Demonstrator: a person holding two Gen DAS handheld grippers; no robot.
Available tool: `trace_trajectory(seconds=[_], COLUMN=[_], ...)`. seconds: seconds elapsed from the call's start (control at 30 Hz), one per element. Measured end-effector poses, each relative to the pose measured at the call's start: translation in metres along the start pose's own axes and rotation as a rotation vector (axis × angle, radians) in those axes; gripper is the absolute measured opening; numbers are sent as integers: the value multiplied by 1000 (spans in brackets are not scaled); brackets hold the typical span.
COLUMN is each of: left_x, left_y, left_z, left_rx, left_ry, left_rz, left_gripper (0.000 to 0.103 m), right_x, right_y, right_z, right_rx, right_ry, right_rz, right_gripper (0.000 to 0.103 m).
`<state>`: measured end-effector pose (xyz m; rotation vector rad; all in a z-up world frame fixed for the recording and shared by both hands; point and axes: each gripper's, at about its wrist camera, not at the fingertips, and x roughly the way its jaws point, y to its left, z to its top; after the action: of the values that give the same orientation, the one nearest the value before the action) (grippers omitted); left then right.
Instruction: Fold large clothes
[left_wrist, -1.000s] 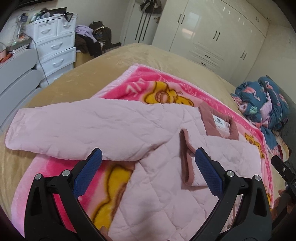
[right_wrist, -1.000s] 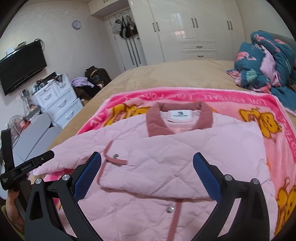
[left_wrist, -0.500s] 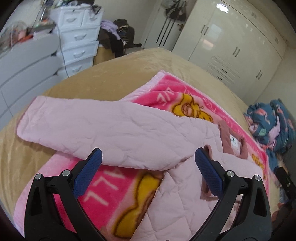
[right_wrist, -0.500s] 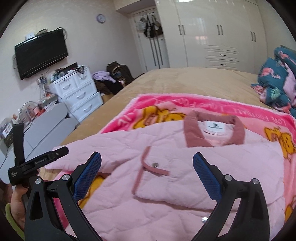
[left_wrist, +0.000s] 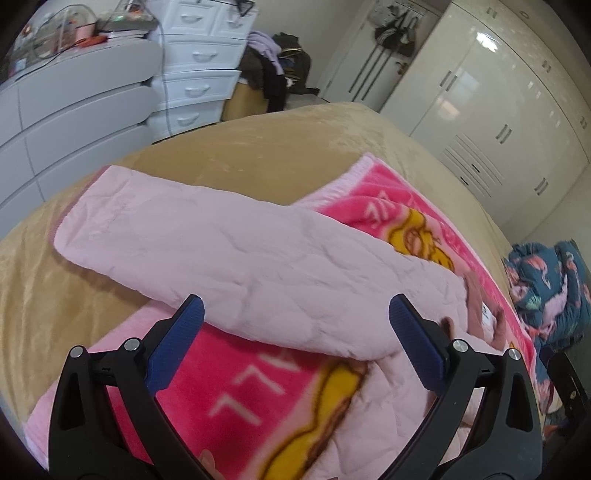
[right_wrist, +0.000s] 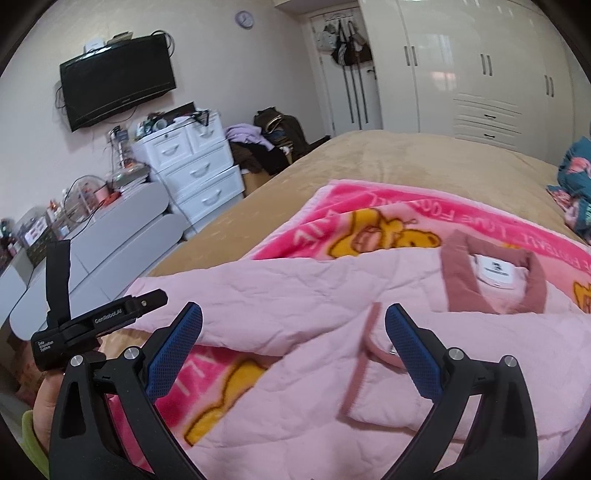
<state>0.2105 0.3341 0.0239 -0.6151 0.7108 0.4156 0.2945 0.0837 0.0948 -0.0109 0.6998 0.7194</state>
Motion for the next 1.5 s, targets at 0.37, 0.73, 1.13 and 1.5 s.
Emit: trace_trajectory(seconds=[0.37,0.73,1.13,1.5], left_x=[18,52,73,21], left_y=[52,112,169,157], left_z=[6,1,11,38], left_rx=[-161,-357,-547,-510], left_ry=[28,87,17,-169], left_rz=[52,94,46,-26], left_gripper=[94,94,94,12], right_x=[47,83,65,31], right_y=[38,49,-14,-80], right_z=[6,-5,-30,-49], right_rx=[-73,-76,32,190], right_ry=[66,136,169,142], right_rz=[67,98,37,-22], right_gripper=[99,99,99,99])
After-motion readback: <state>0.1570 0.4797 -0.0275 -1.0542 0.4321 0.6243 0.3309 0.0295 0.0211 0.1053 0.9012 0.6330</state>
